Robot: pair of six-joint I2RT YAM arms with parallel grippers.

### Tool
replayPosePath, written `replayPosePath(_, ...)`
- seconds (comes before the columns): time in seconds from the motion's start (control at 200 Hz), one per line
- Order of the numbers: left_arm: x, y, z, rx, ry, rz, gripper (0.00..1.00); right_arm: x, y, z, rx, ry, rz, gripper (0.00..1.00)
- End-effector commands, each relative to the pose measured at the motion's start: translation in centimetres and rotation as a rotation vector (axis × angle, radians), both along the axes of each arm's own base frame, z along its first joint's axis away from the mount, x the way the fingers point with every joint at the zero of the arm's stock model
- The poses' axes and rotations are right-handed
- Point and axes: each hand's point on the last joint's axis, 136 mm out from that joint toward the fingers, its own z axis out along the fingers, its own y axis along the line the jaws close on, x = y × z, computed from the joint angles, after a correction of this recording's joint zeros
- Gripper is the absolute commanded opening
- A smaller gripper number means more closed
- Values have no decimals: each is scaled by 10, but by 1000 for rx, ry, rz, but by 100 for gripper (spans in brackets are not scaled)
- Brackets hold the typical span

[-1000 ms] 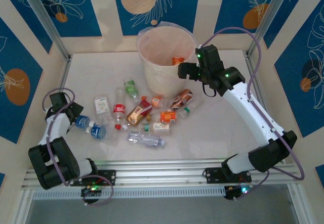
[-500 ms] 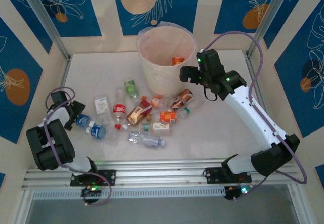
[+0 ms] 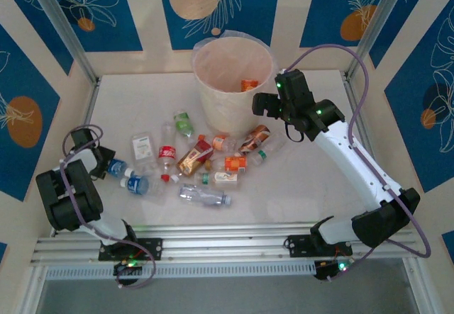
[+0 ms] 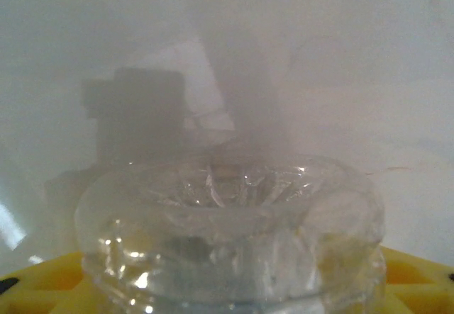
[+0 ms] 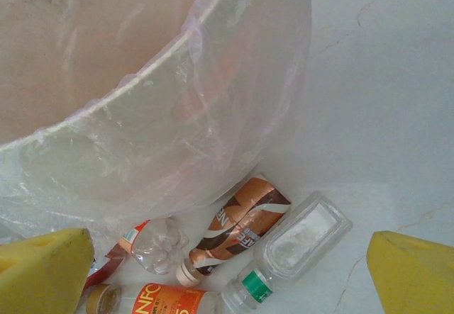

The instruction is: Put the plastic bottles in the bin

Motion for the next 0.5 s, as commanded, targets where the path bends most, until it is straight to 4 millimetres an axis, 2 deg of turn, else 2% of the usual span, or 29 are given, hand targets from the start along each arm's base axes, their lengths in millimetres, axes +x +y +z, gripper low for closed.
replayPosePath(0.0,18,-2,4,-35,-57,-12,52,-6,-7,7,4,-25,-29,99)
replayPosePath(0.09,25,-1,16,-31,-95,-16,48,-6,-8,6,2,-27,-36,99)
replayPosePath(0.215,36,3,41,-13,-149,-20,47,-5,-7,6,9,-31,-35,99)
replayPosePath(0.495,47,4,123,67,-288,-59,46,-8,-8,6,12,-36,-32,99)
